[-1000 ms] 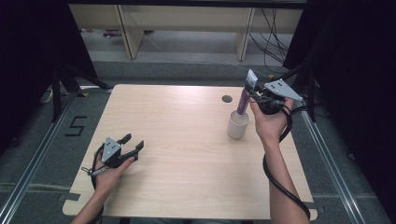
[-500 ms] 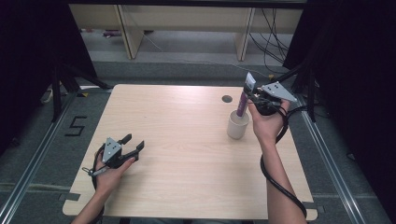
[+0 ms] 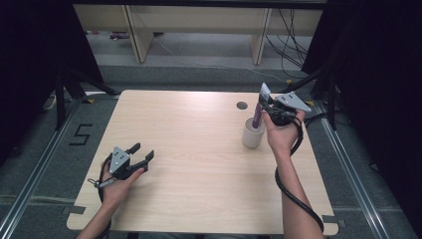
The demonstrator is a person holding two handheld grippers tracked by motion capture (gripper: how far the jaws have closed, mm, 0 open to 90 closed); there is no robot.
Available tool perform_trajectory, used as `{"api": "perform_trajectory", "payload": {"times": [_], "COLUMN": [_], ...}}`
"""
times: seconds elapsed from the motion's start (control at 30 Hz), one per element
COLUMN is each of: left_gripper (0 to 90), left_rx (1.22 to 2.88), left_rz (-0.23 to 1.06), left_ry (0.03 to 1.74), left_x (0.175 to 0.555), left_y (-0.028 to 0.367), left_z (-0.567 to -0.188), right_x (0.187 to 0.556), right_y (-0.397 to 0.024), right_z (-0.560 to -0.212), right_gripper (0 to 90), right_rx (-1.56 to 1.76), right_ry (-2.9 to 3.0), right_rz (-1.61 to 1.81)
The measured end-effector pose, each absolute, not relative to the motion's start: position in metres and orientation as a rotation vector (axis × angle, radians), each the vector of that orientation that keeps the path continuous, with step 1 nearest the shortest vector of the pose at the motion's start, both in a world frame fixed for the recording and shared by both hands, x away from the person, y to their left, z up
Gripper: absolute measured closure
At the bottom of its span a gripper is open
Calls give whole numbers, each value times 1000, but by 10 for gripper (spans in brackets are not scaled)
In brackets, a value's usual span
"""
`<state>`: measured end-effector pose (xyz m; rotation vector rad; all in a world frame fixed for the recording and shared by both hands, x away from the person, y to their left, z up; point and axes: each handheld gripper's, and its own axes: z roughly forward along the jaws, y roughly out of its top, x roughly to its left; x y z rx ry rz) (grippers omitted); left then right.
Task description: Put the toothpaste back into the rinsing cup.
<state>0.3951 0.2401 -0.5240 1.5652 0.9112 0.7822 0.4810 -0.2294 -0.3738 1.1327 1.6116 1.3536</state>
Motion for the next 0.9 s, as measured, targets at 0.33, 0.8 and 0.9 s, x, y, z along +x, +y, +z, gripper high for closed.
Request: {"api": "perform_trajectory", "payload": {"times": [0.33, 0.8, 0.9], "left_gripper": [373, 372, 372], "left_rx": [1563, 1578, 1578], "left_rz": [783, 778, 778], "left_ry": [911, 916, 916], "left_x": [395, 394, 394], "left_y": [240, 240, 239], "left_z": [-524, -523, -523], "right_x": [485, 488, 490], "right_y": [-229, -226, -227], "right_z": [-383, -398, -401], "right_gripper": [788, 787, 787], "right_rx": [1140, 1151, 1144], "right_ry": [1614, 1628, 1638], "right_rz": [1342, 1334, 1316]}}
